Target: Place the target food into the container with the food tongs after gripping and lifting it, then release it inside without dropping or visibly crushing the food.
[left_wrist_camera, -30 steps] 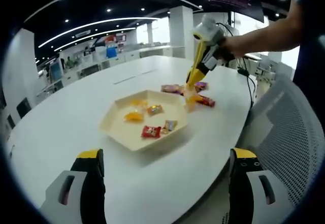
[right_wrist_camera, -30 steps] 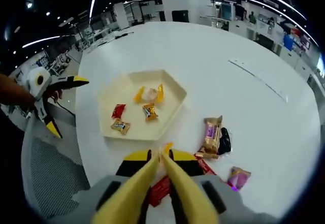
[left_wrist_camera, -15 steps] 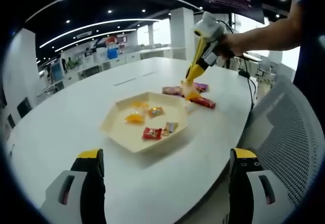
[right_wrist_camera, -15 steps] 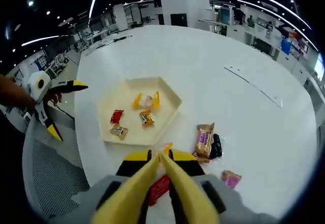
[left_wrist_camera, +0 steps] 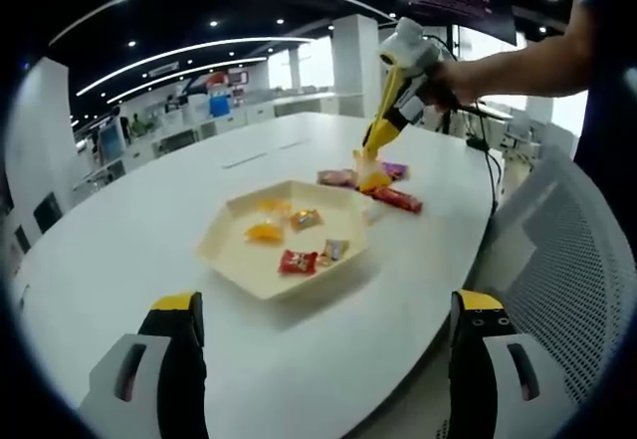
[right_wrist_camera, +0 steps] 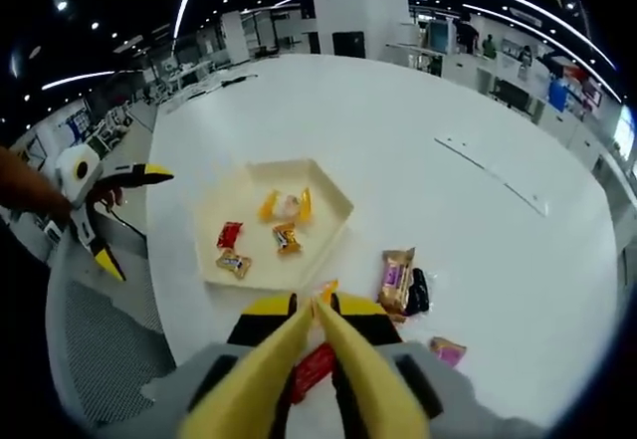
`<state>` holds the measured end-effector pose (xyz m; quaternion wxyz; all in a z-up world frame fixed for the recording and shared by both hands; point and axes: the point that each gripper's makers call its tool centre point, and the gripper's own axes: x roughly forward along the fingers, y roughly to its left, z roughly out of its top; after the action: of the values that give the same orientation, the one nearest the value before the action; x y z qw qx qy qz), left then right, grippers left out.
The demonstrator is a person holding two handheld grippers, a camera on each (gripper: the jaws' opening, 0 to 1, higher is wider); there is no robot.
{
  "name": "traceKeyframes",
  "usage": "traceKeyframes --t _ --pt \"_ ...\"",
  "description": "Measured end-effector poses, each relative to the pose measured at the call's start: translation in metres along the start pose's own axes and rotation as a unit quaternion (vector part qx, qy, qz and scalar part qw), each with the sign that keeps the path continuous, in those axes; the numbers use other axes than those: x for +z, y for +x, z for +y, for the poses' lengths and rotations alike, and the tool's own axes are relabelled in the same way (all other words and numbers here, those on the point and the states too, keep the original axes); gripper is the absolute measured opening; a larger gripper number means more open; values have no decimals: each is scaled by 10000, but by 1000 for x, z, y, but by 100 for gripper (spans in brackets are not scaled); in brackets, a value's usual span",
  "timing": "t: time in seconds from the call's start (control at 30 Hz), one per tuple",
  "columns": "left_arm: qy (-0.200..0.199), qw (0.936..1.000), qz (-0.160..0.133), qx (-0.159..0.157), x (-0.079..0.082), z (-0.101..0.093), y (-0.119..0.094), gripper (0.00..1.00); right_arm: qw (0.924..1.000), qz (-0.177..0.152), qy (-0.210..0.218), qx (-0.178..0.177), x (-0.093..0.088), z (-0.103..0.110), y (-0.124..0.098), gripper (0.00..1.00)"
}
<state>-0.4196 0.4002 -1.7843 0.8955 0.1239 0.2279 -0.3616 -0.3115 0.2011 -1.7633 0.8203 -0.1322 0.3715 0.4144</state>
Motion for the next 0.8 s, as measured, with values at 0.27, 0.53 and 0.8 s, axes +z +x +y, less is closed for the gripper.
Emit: traceKeyframes --t 0.27,0.53,0.8 --pt "7 10000 -28 10 1 0 -1 99 10000 28 -45 -3 1 3 -1 12" --pt "7 10000 -66 57 3 2 -1 99 10000 -23 -72 14 6 5 -3 12" --pt "7 9999 -113 65 5 2 -2 99 9995 -257 -136 102 36 15 -7 12"
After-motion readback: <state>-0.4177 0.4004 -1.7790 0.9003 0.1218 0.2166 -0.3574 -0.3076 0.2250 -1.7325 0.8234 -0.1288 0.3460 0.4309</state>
